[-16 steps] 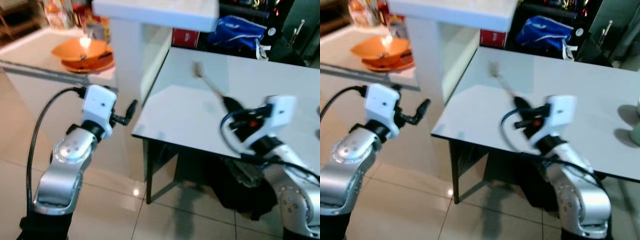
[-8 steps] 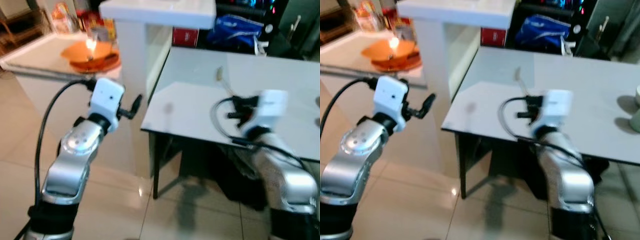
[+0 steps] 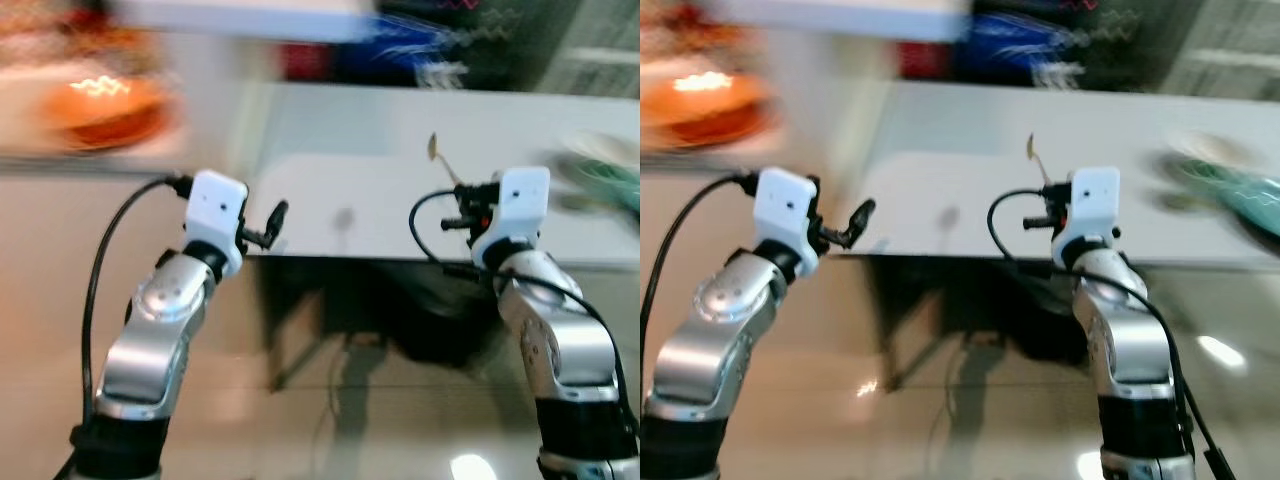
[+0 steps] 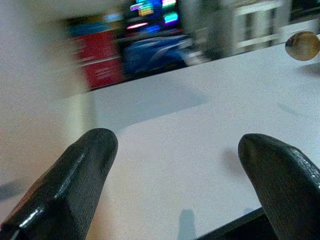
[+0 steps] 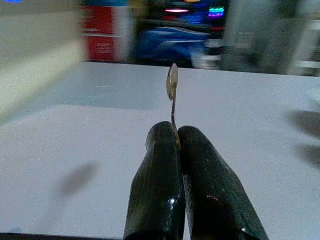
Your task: Setting the table
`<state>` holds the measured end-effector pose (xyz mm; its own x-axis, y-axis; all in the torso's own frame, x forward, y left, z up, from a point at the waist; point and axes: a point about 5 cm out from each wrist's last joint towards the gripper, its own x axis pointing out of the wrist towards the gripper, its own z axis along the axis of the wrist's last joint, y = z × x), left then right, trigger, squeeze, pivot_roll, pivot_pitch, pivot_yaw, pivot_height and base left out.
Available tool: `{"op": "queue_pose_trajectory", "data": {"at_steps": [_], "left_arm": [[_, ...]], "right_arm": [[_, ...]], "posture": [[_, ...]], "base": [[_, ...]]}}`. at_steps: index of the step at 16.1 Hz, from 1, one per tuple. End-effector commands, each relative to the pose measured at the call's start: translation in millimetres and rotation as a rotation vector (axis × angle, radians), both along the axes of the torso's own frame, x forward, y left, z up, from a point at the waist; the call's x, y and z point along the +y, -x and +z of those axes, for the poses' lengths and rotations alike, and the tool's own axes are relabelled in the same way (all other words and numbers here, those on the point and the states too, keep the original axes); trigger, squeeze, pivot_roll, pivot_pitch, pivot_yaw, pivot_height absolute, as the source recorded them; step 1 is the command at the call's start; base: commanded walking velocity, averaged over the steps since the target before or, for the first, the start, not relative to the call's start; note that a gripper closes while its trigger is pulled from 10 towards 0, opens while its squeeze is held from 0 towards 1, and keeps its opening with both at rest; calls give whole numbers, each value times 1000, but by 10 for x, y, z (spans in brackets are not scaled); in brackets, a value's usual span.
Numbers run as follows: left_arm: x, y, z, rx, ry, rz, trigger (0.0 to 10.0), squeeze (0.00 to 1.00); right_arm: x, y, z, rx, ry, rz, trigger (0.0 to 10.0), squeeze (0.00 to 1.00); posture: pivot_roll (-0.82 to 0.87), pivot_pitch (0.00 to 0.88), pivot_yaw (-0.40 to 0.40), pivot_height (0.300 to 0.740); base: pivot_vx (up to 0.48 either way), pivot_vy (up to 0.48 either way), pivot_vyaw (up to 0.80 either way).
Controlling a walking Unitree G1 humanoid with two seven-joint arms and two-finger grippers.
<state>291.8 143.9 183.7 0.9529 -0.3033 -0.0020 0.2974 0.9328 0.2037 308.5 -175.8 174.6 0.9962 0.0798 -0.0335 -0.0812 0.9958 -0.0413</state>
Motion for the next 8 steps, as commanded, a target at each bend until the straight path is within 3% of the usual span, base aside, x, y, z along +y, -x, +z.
{"op": "queue_pose_trajectory", "data": {"at_steps": [1, 4, 8], "left_arm": [[-45, 34, -3, 3, 3, -4, 10000, 0], [-44, 47, -7, 7, -2, -2, 10000, 0], [-73, 74, -9, 9, -6, -1, 10000, 0]], "right_arm": [[-60, -23, 33, -10, 9, -18, 10000, 0], [-113, -18, 22, -3, 38, -27, 10000, 0], [-125, 6, -7, 17, 73, 14, 10000, 0]], "posture": [[60, 0, -53, 740], [55, 9, -56, 740], [51, 31, -59, 740]], "base": [[337, 0, -800], [340, 0, -667], [341, 0, 0]]}}
